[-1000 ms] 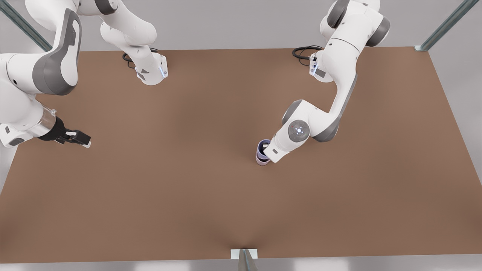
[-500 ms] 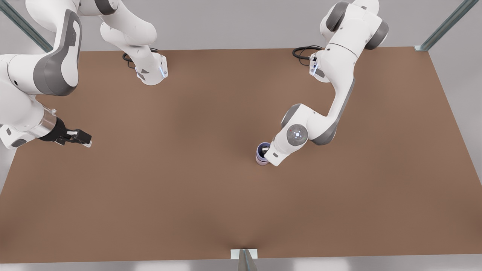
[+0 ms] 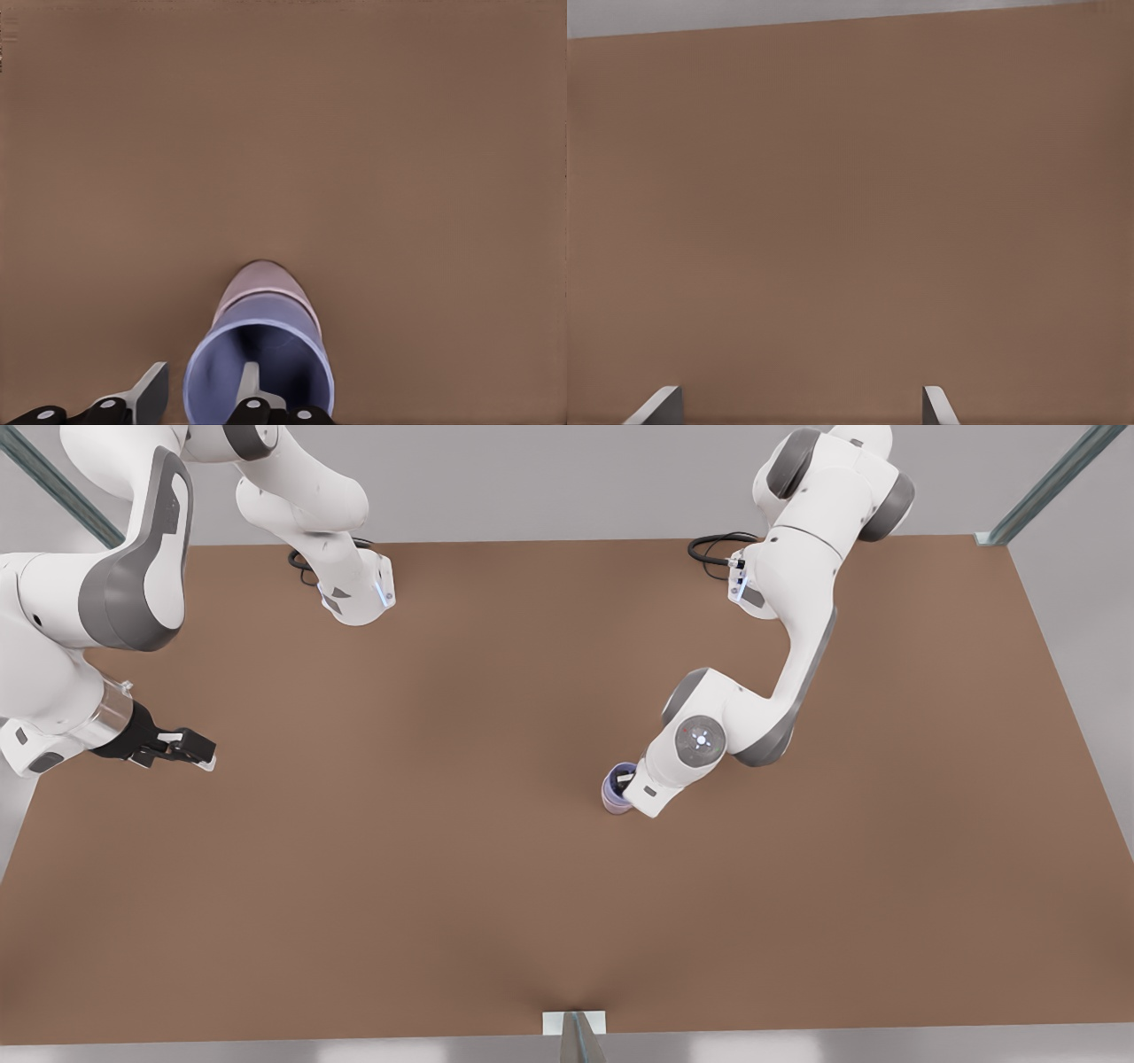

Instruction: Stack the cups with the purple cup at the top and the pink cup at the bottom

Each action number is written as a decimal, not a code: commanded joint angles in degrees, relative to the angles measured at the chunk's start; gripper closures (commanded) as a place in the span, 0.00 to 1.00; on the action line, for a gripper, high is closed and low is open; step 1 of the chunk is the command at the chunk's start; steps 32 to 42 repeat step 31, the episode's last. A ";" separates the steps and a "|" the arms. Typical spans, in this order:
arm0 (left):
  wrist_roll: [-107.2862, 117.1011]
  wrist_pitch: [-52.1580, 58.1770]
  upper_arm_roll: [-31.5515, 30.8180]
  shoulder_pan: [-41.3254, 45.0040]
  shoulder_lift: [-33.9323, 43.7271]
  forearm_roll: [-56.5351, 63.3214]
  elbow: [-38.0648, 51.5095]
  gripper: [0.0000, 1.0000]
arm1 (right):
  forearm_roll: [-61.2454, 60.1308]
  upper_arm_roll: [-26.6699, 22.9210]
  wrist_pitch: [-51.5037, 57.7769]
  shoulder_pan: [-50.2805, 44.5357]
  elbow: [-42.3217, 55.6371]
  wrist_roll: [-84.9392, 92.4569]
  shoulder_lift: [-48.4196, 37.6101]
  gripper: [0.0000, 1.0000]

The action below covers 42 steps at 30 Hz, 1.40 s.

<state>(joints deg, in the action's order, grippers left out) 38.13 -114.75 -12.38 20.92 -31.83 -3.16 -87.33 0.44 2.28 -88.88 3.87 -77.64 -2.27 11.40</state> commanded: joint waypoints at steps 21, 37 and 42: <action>-35.93 24.14 5.79 -16.17 16.36 4.92 8.85 0.00 | 0.00 0.09 0.02 0.00 0.03 1.13 0.02 0.00; -45.96 23.61 4.21 -18.63 19.52 5.18 8.41 0.00 | 0.00 0.09 0.02 0.00 0.03 1.21 0.02 0.00; -45.96 23.61 4.21 -18.63 19.52 5.18 8.41 0.00 | 0.00 0.09 0.02 0.00 0.03 1.21 0.02 0.00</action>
